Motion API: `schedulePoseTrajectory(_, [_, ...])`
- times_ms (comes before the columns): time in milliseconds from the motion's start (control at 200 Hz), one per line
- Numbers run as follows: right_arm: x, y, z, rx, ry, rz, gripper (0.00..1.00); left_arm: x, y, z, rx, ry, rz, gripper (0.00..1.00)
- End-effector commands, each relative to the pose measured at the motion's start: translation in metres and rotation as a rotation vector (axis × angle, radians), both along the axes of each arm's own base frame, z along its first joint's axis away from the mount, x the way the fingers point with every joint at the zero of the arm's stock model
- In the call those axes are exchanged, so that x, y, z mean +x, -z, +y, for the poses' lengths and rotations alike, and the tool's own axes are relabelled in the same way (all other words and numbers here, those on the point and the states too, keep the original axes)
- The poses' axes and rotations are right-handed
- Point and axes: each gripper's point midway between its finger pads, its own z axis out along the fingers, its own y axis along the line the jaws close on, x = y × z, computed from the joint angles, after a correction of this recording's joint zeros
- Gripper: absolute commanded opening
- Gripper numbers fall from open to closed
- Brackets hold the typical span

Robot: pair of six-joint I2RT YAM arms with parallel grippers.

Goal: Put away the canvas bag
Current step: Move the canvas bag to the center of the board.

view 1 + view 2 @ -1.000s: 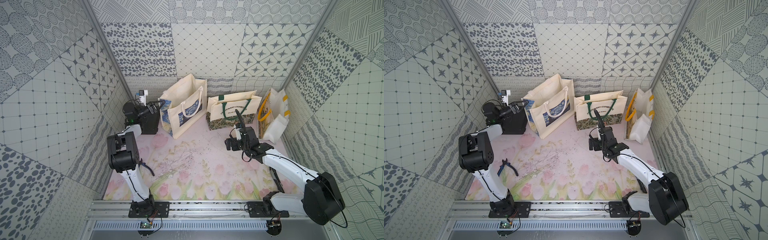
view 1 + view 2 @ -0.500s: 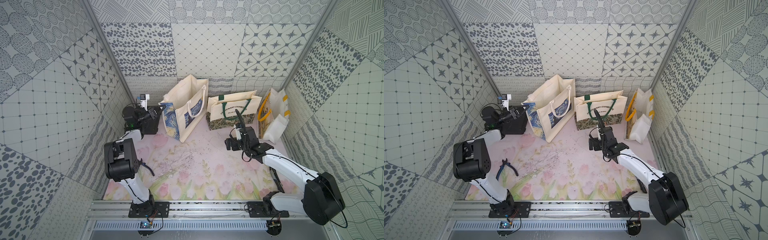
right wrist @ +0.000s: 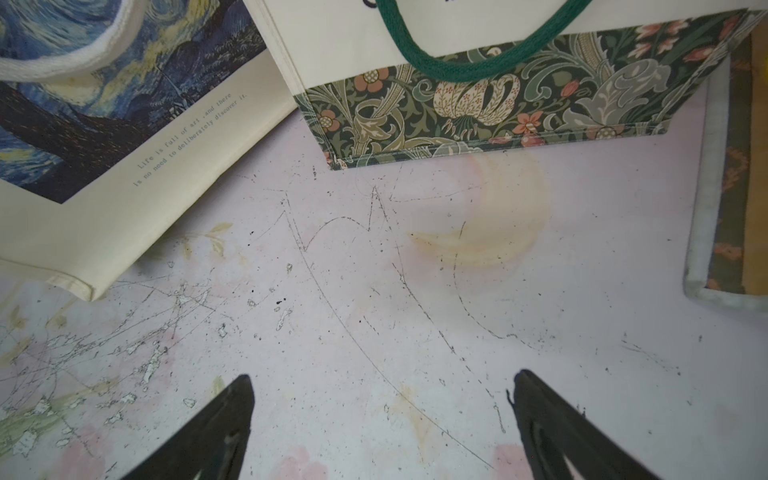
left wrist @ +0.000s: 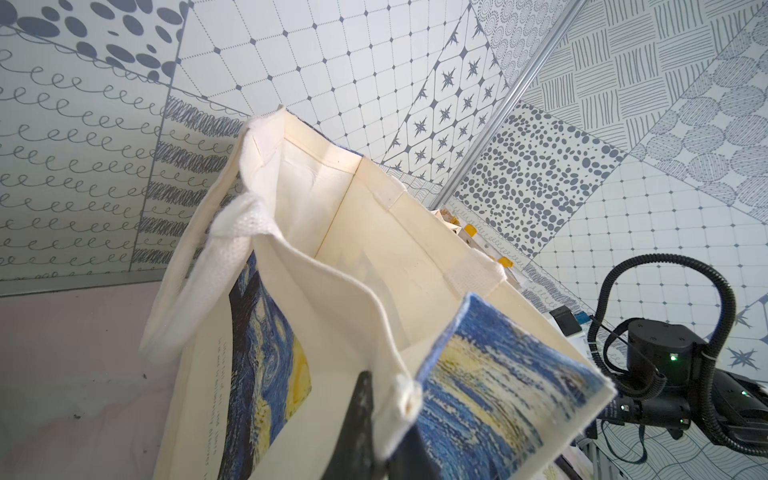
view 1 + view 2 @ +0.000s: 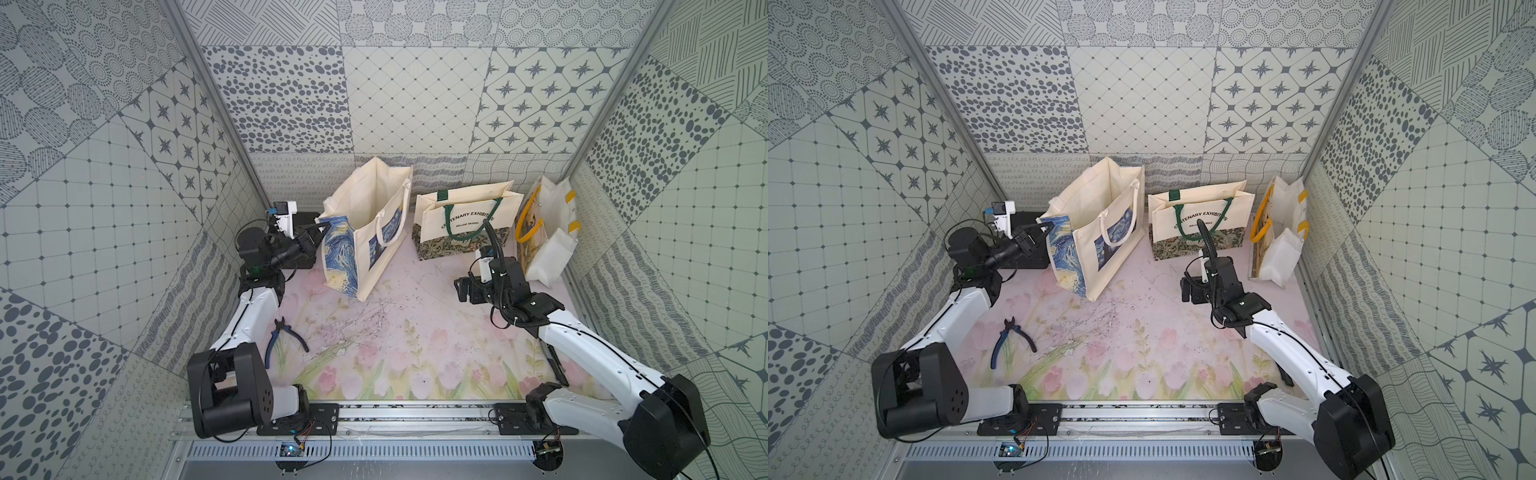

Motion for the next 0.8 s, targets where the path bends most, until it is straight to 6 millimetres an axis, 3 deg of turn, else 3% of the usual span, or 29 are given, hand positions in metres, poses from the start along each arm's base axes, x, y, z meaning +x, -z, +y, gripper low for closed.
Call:
schedulePoseTrajectory(0, [-0.007,0.000,0.005,0.006,-0.014,0.016,0.98,-0.029,0.010,0.004,0.091,-0.111,0.030,0.00])
schedulePoseTrajectory(190, [-0.013,-0.010,0.020,-0.026,-0.061,0.010,0.97,-0.074,0.010,0.001,0.055,-0.147,0.074,0.00])
schedulePoseTrajectory(325, [-0.018,-0.018,0.037,-0.042,-0.122,-0.010,0.97,-0.101,0.016,-0.015,-0.013,-0.075,0.162,0.00])
schedulePoseTrajectory(450, [-0.030,-0.031,0.066,-0.006,-0.257,-0.042,0.97,-0.121,0.021,-0.028,-0.097,-0.005,0.198,0.00])
schedulePoseTrajectory(600, [-0.062,-0.056,0.112,0.063,-0.472,-0.104,0.97,-0.143,0.025,-0.043,-0.141,0.081,0.203,0.00])
schedulePoseTrajectory(795, [-0.083,-0.078,0.140,0.071,-0.566,-0.150,0.96,-0.162,0.020,-0.058,-0.161,0.147,0.236,0.00])
